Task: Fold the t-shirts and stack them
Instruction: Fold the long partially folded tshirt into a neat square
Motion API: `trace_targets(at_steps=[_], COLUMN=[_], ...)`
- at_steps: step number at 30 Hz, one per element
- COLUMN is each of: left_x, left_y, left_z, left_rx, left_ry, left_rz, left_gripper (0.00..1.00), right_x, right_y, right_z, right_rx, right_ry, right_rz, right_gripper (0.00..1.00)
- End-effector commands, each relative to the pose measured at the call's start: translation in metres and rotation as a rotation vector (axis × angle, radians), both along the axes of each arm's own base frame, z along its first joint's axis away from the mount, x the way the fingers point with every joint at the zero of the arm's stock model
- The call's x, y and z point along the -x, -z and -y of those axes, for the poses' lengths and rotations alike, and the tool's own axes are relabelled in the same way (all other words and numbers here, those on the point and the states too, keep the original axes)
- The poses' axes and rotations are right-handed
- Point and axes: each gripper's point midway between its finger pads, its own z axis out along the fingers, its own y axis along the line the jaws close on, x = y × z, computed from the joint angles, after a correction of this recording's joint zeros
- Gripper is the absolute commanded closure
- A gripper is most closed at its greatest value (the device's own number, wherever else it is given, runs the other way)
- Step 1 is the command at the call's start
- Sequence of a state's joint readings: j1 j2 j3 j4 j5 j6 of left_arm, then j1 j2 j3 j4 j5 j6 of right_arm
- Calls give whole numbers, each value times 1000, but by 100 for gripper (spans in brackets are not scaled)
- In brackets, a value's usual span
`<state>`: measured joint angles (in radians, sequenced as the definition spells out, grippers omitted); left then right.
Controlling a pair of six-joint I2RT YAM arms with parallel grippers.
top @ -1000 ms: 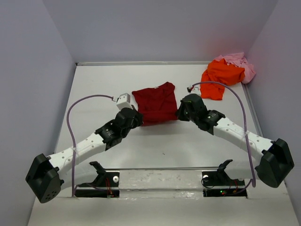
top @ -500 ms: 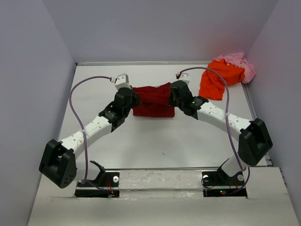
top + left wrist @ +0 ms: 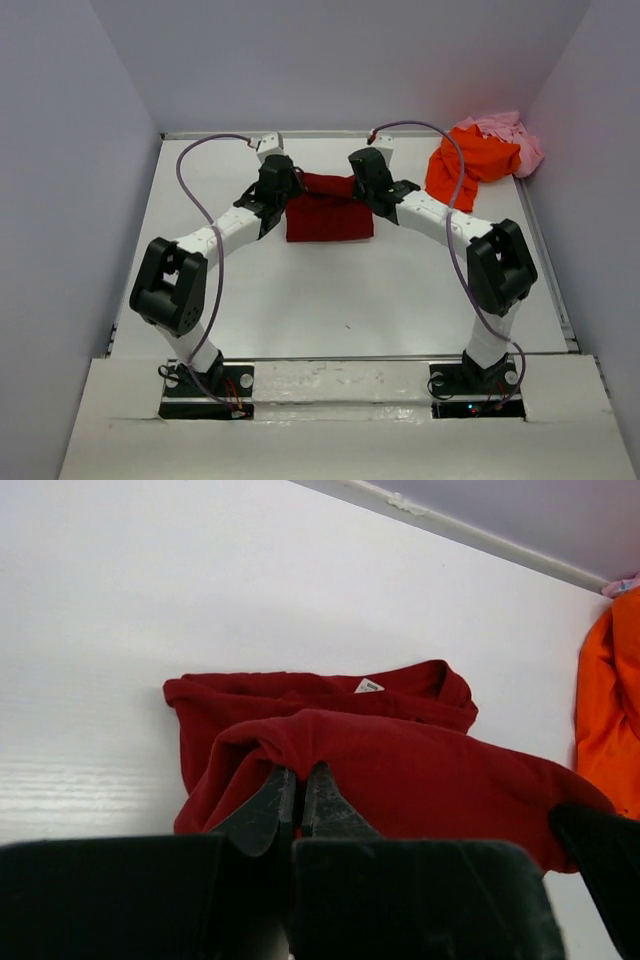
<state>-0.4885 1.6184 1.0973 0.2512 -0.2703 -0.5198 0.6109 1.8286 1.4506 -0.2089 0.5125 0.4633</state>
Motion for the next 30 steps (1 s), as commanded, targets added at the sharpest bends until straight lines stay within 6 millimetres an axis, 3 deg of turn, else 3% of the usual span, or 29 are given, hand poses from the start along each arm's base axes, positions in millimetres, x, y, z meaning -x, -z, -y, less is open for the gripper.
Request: trace_targets(at_steps=[1,4,5,6,8,9,10,12,13,17,20,21,22,24,25,30], left_x=[-32,-42,-46,-47,-50,-50,-48,-43,-41,-35,-24,-23,-26,-19,-15,0], left_y=[-33,-8,2,7,13,14,19,5,10,-23,-61,-69,-95,-105,-121,-144], left_z=[20,25,26,25,21,20,16,10,8,-3,-19,-22,-21,-29,-33,-49], left_rx=[32,18,14,14,7,0,-5,3,0,4,-8,-20,-17,-66,-88,-138], left_ry=[44,60,63,60,49,43,32,9,7,-36,-82,-91,-90,-95,-92,-66], left_rz=[106,66,54,45,41,40,32,69,59,97,116,115,144,111,118,159], left_gripper=[100,100,100,97,71,61,45,33,32,30,30,30,30,30,30,30], right_x=[-25,-31,-34,-36,-41,-41,-44,-45,-45,-45,-40,-39,-37,-34,-32,-25], right_y=[-5,20,23,40,48,53,53,48,45,28,8,7,5,4,4,22], right_z=[15,16,15,15,19,20,20,23,23,21,17,15,12,0,-9,-23], right_rx=[17,26,40,61,79,93,98,118,124,143,137,131,124,93,67,32], right_ry=[93,105,105,105,118,117,114,97,93,50,-3,-21,-37,-98,-141,-205], right_rz=[57,22,20,-5,-14,-18,-1,41,45,66,88,82,74,51,26,-43], right_gripper=[100,100,81,67,42,36,32,29,29,29,29,28,28,29,29,30])
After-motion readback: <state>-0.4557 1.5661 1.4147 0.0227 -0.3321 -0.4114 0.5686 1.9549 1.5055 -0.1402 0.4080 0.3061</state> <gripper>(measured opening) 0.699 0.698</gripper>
